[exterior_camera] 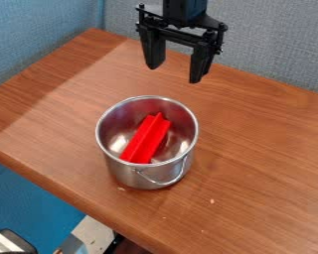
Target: Move the red object from the metal pot to the table
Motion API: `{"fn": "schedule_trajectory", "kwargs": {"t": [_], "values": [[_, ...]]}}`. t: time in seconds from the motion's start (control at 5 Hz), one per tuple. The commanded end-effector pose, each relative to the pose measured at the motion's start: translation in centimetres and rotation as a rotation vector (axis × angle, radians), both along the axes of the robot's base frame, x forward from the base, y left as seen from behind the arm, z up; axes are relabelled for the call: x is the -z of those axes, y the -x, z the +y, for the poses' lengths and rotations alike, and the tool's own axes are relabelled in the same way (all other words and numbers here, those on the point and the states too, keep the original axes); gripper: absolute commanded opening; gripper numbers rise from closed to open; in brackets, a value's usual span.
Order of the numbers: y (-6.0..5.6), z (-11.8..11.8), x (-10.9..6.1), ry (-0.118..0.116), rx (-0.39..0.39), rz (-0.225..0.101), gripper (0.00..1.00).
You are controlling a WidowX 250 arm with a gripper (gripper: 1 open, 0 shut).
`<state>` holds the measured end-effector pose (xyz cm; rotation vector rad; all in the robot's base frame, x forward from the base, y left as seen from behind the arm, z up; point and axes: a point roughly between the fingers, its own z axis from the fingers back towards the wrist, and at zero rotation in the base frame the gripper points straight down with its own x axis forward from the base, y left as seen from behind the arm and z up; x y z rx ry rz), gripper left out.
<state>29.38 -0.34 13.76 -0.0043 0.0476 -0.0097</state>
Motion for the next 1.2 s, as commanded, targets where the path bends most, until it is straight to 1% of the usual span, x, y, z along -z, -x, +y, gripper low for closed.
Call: {"fn": "schedule_trajectory", "kwargs": {"t": [0.0,0.2,0.4,0.6,0.8,1.0], "values": [[0.2,0.0,0.6,0.001,0.003,0.018,1.0],[2.7,-0.2,1.5,-0.012,0.066,0.028,1.0],[4.5,0.0,2.2,-0.03,0.107,0.024,1.0],[5.6,0.4,2.9,-0.067,0.147,0.019,1.0],[5.9,0.6,3.7,-0.092,0.156,0.012,1.0],[5.6,0.8,4.4,-0.109,0.145,0.001,1.0]]}}
